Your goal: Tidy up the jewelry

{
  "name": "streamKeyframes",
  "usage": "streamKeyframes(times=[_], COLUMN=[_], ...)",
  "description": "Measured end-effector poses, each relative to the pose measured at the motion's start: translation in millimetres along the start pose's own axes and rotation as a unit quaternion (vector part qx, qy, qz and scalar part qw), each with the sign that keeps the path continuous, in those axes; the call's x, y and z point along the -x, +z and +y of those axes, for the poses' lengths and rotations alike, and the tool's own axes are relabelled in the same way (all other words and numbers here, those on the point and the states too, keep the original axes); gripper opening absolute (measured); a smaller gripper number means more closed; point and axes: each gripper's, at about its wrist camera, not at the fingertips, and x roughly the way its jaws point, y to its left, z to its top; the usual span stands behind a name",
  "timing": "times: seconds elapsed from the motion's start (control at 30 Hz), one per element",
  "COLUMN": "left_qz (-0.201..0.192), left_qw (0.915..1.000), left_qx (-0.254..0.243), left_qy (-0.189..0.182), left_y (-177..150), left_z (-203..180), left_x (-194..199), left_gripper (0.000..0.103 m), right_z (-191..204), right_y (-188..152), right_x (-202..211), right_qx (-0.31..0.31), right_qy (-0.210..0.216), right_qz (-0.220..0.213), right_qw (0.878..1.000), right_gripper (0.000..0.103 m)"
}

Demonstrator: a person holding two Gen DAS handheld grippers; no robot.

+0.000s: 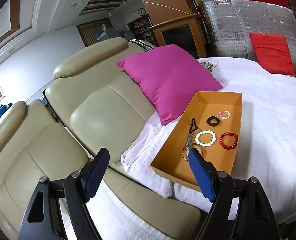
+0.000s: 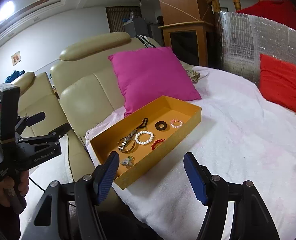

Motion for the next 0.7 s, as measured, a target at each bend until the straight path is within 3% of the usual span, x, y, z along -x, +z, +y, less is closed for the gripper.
streamKeyframes(times=[0.37, 0.7], left_qz=[-0.024, -0.023], left_qw=[0.9980, 0.9974], left_qx=[0.009, 0.044], left_qy=[0.059, 0.052], left_y=[-13, -24], left_z=[17, 33], left_x=[51, 82], left_gripper=[0.082, 0.083], right_z=[24, 36], right_y=[6, 2], right_x=[39, 59], right_qx=[0.014, 0.001], right_qy=[-0.023, -0.044], right_qz=[-0.015, -0.011], right_qw=[1.000, 0.999], right_gripper=[0.070, 0.071])
